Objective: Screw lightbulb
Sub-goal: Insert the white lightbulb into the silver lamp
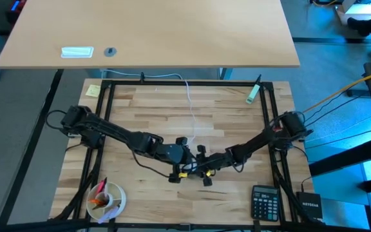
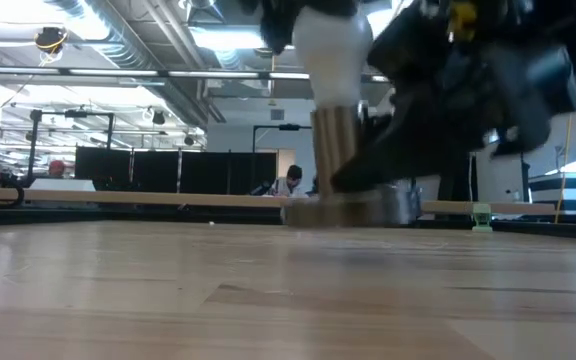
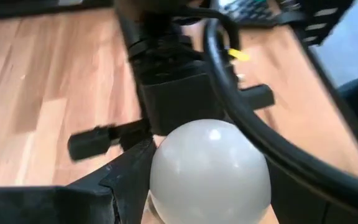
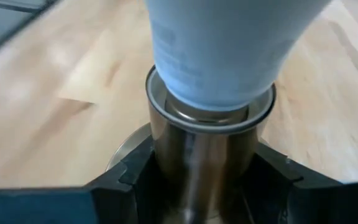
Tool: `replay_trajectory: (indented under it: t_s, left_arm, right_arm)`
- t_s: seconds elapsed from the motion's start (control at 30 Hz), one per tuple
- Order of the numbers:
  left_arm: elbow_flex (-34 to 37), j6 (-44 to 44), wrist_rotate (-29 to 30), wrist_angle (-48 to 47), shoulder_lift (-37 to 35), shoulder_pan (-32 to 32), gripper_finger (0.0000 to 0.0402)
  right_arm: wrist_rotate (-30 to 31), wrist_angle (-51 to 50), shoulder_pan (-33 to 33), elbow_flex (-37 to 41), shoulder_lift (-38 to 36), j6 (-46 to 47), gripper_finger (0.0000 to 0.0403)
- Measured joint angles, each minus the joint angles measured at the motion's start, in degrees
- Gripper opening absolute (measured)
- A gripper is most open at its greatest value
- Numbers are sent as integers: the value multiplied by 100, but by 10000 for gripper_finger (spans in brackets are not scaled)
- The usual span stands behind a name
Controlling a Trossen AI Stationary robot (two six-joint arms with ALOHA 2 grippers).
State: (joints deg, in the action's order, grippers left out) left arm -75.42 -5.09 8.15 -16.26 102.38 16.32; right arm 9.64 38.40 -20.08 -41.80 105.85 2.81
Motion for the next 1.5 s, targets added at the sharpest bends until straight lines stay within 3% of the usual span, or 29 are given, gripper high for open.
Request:
replay_trajectory:
  t_s: [0.33,0.6,0.97,1.5]
  left_arm:
    - [18,-127,45,-30,212,-68,255]
    - [20,-113,17,-21,182,-84,259]
    - [37,-127,-8,19,228,-130,323]
    - [9,-97,-29,39,-134,-180,326]
  right_arm:
    - [530,1487,-22,4,1099,287,179]
    - [536,1498,-22,4,1118,312,179]
    - [664,1453,5,-20,1131,343,179]
    - [556,1417,-11,-7,1131,356,179]
